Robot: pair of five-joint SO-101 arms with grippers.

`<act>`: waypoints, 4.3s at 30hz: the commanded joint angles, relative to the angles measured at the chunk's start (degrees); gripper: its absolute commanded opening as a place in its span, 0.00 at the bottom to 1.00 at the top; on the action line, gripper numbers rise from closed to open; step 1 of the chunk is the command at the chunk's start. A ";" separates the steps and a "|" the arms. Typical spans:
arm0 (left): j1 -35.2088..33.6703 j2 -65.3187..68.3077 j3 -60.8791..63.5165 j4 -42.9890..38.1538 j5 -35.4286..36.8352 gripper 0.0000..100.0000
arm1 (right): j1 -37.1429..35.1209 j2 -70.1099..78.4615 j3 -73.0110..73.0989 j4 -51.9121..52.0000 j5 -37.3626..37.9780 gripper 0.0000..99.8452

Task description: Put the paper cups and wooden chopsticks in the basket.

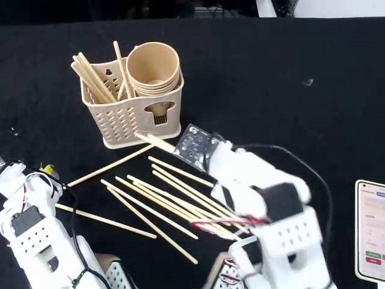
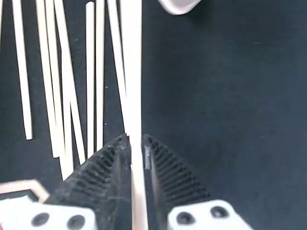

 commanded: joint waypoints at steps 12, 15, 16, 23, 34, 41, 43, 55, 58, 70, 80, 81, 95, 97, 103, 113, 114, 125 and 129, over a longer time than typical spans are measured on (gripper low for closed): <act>-0.48 -0.35 -0.66 -0.97 0.35 0.23 | -21.45 -4.70 -7.16 -18.81 -19.87 0.01; -0.48 -0.35 -0.66 -0.97 0.35 0.23 | -21.45 -4.09 -3.82 -37.63 -27.69 0.01; -0.48 -0.35 -0.66 -0.97 0.35 0.23 | -21.54 -3.47 -1.63 -44.75 -30.86 0.01; -0.48 -0.35 -0.66 -0.97 0.35 0.23 | -21.63 9.36 11.91 -95.82 -40.62 0.01; -0.40 -0.35 -0.57 -0.97 0.35 0.23 | -21.45 40.13 -3.47 -118.15 -40.88 0.01; -0.22 -0.35 -0.48 -0.97 0.35 0.23 | -23.21 48.48 -3.56 -128.62 -40.53 0.01; -0.22 -0.35 -0.48 -0.97 0.35 0.23 | -23.30 49.80 -2.07 -133.27 -40.44 0.01; -0.13 -0.35 -0.48 -0.97 0.35 0.23 | -24.00 63.34 -1.63 -147.34 -40.44 0.01; -0.13 -0.35 -0.48 -0.97 0.35 0.23 | -24.18 65.80 -1.63 -148.84 -40.44 0.01; -0.13 -0.35 -0.48 -0.88 0.35 0.23 | -24.26 67.38 -1.27 -148.31 -40.44 0.18; -0.13 -0.35 -0.48 -0.88 0.35 0.23 | -24.26 64.84 -1.36 -148.75 -37.98 0.13; -0.13 -0.35 -0.48 -0.88 0.35 0.23 | -24.26 63.34 -1.19 -148.31 -36.04 0.12; -0.04 -0.35 -0.57 -0.97 0.35 0.23 | -27.34 22.90 13.32 -100.57 -34.02 0.06; -0.04 -0.35 -0.48 -0.97 0.35 0.23 | -26.99 14.55 11.30 -80.88 -41.67 0.06; -0.04 -0.35 -0.48 -0.97 0.35 0.23 | -26.99 -0.31 9.98 -36.84 -43.34 0.06; -0.04 -0.35 -0.48 -0.97 0.35 0.23 | -24.97 3.65 34.59 -42.37 -38.07 0.16; -0.04 -0.35 -0.48 -0.97 0.35 0.23 | -23.91 5.05 35.03 -42.37 -38.07 0.21; -0.04 -0.35 -0.48 -0.97 0.35 0.23 | -18.29 28.09 27.47 -36.40 -24.79 0.21; -0.04 -0.35 -0.48 -0.97 0.35 0.23 | -18.29 36.00 20.79 -32.53 -24.79 0.20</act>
